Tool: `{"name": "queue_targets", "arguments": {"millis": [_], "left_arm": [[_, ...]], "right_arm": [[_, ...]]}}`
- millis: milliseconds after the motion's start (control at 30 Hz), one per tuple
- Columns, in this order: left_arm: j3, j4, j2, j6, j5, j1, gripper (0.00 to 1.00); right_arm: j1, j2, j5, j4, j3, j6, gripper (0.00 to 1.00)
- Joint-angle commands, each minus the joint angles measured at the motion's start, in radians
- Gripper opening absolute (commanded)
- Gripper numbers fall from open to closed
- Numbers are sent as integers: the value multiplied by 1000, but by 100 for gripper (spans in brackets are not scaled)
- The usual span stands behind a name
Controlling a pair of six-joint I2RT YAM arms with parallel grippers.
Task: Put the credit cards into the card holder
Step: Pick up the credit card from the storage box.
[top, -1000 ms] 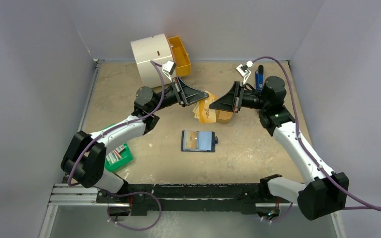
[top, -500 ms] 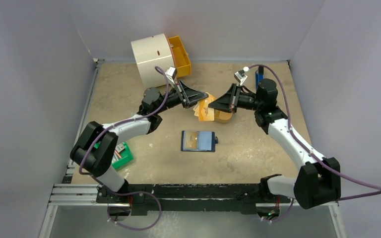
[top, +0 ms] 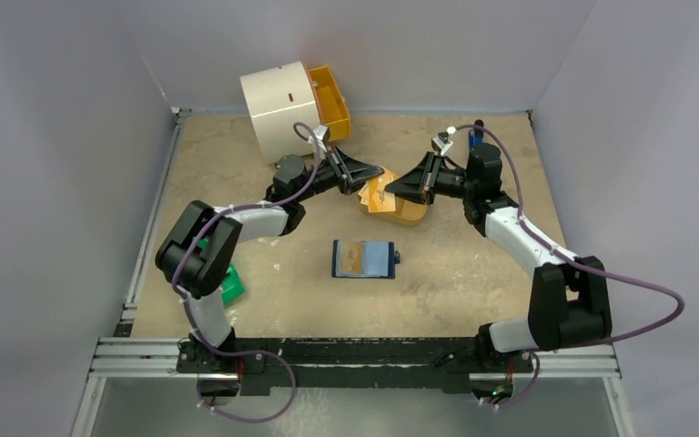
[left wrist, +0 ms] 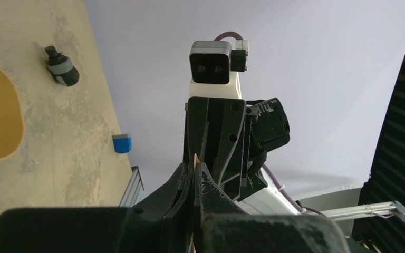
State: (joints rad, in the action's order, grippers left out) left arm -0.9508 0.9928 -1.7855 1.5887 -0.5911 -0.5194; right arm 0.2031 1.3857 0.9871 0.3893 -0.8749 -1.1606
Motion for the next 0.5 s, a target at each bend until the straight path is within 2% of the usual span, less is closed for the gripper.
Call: {"name": "queue_targets", "arguments": {"millis": [0,300,467], "left_arm": [[-76,6,-73,-12,32,27,0],[-120,23,-142,0,21,45,0],[-125,55,-161,26,22,62,0]], "right_arm": [[-9,38,86,135,-33,-38,19],[-28,100,119,147,-62,-28,30],[-30,110,136,85,-66,16,29]]}}
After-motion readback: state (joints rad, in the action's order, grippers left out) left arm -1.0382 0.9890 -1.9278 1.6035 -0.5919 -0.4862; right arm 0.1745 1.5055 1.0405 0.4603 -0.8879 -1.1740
